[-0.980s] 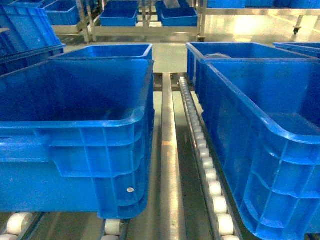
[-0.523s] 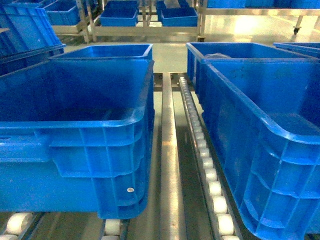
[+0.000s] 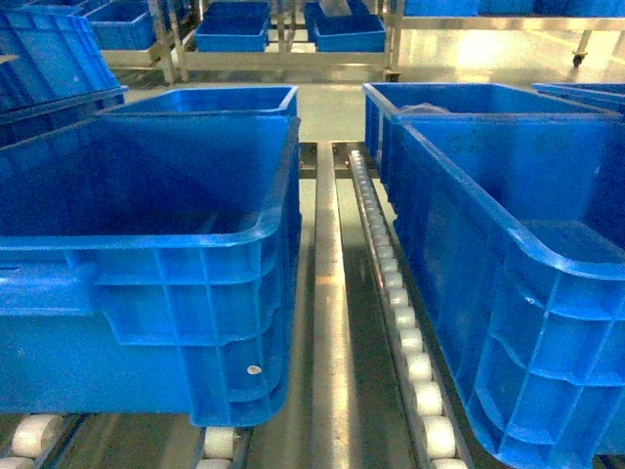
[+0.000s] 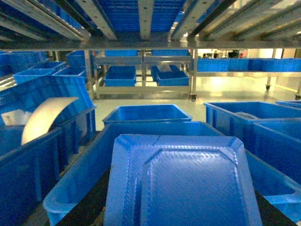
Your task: Sort blue parts and orange caps into right shelf containers
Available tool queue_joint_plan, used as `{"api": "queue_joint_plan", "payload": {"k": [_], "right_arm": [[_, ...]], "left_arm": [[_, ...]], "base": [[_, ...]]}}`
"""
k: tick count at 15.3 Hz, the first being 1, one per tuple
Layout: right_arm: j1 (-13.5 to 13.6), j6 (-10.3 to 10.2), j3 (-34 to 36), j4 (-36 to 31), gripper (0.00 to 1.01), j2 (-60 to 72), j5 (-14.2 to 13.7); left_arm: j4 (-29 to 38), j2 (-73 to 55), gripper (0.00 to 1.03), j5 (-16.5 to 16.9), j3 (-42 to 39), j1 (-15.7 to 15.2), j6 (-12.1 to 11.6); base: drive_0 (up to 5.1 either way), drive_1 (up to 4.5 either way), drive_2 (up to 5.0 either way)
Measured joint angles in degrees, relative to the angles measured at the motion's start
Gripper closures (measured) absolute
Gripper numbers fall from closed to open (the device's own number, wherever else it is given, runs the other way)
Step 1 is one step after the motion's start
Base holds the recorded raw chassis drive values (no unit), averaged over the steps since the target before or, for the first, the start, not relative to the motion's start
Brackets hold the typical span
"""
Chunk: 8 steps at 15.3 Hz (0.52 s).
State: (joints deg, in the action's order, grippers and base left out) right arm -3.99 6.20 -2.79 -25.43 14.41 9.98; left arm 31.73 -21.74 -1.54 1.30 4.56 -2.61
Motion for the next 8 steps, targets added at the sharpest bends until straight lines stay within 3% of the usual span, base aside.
{"api": "queue_joint_plan", "payload": {"k": [2, 4, 5, 8], "right_arm": [[-0.87, -0.17, -1.84, -5.53, 0.58, 6.95, 0.83], [-0.94, -0.66, -9.38, -19.89, 0.58, 26.86, -0.2], [-0.72, -0.66, -13.9, -23.87, 0.58, 36.81, -1.2], [2.67, -0.24, -26.97, -23.1, 0.58, 64.63, -8.39]], "left_arm": [[6.82, -9.16, 0.62, 0.22, 2.08, -0.11, -0.02], [17.31, -27.98, 0.62, 1.14, 12.57, -1.29, 1.11], [18.91, -36.94, 0.62, 1.22, 18.69, -1.46, 1.05], [12.83, -63.17, 0.62, 0.35, 35.28, -3.89, 1.42]], "base": [[0.0, 0.0, 0.0], [0.0, 0.0, 0.0], [0.0, 0.0, 0.0], [0.0, 0.0, 0.0]]}}
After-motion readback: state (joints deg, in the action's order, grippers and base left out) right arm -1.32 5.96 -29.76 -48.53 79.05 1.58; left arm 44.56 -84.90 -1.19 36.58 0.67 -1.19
